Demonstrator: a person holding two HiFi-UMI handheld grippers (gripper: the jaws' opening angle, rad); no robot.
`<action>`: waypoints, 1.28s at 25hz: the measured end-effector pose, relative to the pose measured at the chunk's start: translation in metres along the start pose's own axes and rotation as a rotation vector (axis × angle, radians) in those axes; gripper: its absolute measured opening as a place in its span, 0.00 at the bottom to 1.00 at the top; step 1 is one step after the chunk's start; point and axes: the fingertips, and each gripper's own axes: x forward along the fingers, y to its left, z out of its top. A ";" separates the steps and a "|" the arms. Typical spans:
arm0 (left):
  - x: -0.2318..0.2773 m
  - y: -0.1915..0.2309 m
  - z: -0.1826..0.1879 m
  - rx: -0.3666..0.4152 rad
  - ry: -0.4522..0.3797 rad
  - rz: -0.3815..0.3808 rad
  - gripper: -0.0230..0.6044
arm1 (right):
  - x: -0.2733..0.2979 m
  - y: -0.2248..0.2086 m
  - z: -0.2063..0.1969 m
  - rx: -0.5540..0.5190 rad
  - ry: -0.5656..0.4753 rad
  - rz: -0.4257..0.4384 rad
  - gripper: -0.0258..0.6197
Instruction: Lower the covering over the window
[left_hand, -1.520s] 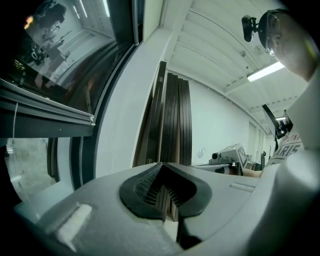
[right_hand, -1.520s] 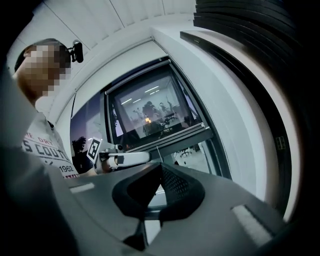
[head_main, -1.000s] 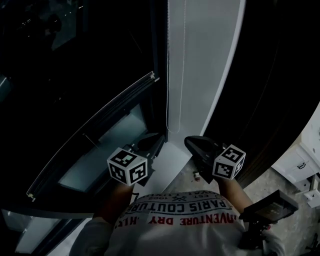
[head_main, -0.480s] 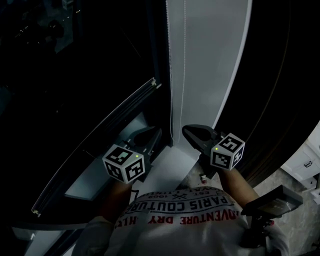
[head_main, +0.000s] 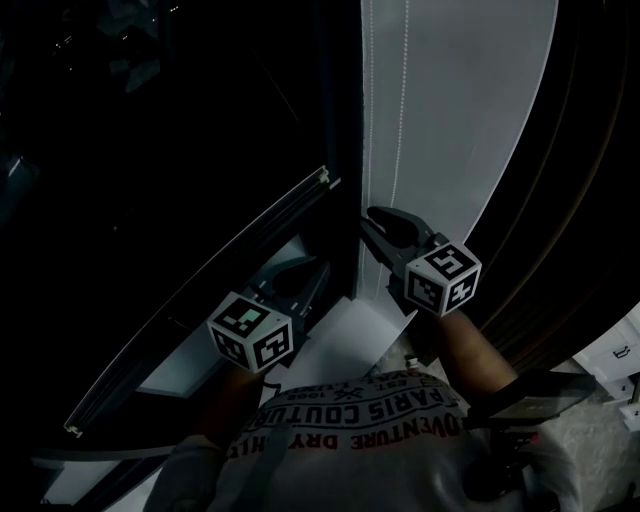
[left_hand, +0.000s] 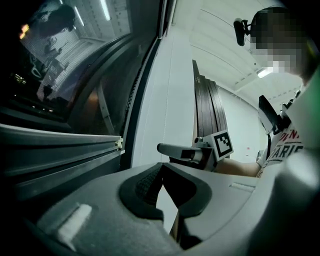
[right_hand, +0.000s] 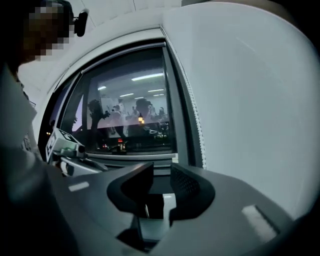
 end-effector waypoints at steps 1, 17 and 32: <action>0.001 0.002 0.002 0.006 -0.001 0.003 0.04 | 0.006 -0.007 0.001 -0.005 -0.001 -0.026 0.20; 0.004 0.029 0.008 -0.007 -0.024 0.056 0.04 | 0.061 -0.071 0.021 -0.060 -0.064 -0.280 0.29; -0.002 0.028 0.008 0.008 -0.017 0.064 0.04 | 0.083 -0.085 0.008 -0.094 -0.026 -0.356 0.10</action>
